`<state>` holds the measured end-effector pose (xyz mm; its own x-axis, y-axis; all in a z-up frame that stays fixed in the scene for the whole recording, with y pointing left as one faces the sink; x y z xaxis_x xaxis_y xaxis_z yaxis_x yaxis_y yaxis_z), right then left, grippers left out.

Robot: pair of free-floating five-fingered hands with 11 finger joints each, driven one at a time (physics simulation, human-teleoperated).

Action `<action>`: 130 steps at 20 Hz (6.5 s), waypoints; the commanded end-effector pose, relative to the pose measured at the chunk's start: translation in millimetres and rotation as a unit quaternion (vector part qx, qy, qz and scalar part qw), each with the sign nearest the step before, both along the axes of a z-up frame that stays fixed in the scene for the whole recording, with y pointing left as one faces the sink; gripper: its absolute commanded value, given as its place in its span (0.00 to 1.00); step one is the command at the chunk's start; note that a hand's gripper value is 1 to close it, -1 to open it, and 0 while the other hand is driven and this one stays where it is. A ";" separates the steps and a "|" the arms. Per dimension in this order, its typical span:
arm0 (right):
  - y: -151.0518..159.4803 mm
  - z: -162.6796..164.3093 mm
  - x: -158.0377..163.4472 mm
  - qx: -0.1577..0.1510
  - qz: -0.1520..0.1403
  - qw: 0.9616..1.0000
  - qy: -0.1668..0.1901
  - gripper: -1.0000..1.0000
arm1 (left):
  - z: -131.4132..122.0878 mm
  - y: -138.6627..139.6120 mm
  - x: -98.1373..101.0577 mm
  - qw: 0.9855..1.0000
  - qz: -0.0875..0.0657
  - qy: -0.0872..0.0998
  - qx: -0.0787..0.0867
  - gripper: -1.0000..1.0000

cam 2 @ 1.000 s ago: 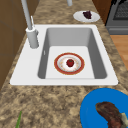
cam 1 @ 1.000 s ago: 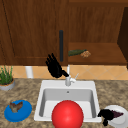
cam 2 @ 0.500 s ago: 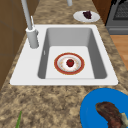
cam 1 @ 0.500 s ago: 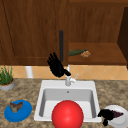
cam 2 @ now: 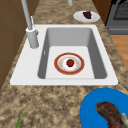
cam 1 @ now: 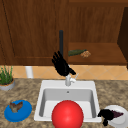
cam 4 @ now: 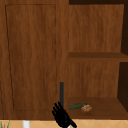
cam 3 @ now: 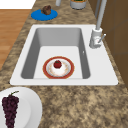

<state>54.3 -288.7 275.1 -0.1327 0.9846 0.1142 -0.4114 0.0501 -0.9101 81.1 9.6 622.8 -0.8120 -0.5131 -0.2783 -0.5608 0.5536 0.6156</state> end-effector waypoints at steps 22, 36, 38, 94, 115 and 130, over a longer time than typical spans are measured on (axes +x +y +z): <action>0.0 0.0 0.0 0.000 0.000 1.000 0.000 0.50 | 8.1 10.8 11.6 0.996 0.018 -0.038 -0.080 0.00; 0.0 0.0 0.0 0.000 0.000 1.000 0.000 0.50 | 11.5 21.9 19.2 0.999 0.014 -0.011 -0.032 0.00; 0.0 0.0 0.0 0.000 0.000 1.000 0.000 0.50 | 11.9 22.3 20.1 0.999 0.014 -0.011 -0.030 0.00; 0.0 0.0 0.0 0.000 0.000 1.000 0.000 0.50 | -28.6 19.9 183.0 0.980 0.080 -0.182 -0.020 1.00; 0.0 0.0 0.0 0.000 0.000 1.000 0.000 0.50 | -49.9 53.3 57.3 0.945 0.116 -0.246 -0.182 1.00; 0.0 0.0 0.0 0.000 0.000 1.000 0.000 0.50 | -53.6 123.6 -39.8 0.943 0.020 -0.254 -0.215 1.00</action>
